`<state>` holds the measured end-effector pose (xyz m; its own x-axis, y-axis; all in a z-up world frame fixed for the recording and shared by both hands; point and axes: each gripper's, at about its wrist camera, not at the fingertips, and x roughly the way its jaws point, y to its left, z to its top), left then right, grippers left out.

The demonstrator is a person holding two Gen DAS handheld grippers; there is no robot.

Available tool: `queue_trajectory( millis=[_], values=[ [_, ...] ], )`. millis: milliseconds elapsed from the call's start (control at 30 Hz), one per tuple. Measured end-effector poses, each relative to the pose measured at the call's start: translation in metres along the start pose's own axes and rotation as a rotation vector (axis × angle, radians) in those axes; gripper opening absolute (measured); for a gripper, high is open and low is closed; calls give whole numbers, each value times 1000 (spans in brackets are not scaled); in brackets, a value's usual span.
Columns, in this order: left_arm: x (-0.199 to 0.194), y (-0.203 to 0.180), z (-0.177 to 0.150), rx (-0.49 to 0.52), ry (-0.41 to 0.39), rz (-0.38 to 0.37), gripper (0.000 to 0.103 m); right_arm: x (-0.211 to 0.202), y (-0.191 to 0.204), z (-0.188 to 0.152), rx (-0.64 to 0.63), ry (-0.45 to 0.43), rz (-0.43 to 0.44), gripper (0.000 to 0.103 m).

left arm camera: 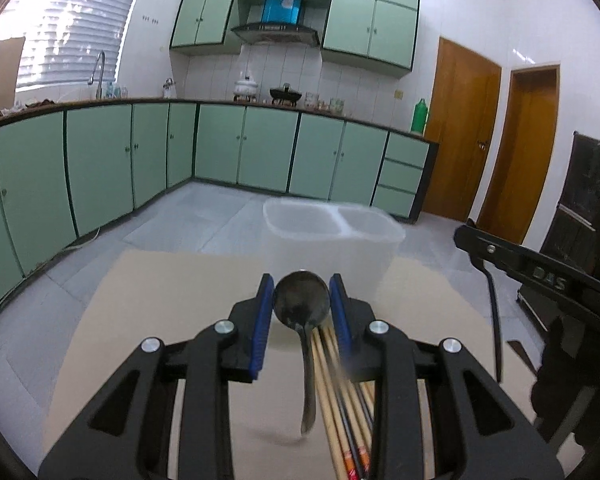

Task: Organize utensils
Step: 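Lower both spoons into the white caddy and open both grippers, then withdraw both open grippers from the caddy back over the chopsticks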

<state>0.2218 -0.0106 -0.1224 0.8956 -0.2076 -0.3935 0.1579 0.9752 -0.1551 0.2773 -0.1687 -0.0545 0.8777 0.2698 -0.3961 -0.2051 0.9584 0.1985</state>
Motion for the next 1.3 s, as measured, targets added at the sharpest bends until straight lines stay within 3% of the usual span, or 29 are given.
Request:
queue_trajectory(
  millis=[333,433,567,700,967,1067,1167,1300],
  values=[
    [-1,-3,88,-48,-192,-42,27,37,9,70,-14,-151,1,34],
    [11,-7,117,-47,-248,-40,27,55,9,89,-16,-178,-9,34],
    [43,-11,145,-45,-262,-40,27,84,10,103,-34,-193,-44,34],
    [80,-12,146,-35,-210,-28,27,111,6,101,-37,-176,-77,34],
    [125,-3,115,-28,-79,-2,27,144,-1,70,-36,-97,-98,35],
    [128,6,105,-29,-51,5,28,143,-4,61,-33,-70,-89,35],
    [119,13,102,-39,-58,10,32,133,-8,58,-26,-63,-94,46],
    [103,13,103,-29,-63,15,37,110,-15,56,-2,-52,-93,49]
  ],
)
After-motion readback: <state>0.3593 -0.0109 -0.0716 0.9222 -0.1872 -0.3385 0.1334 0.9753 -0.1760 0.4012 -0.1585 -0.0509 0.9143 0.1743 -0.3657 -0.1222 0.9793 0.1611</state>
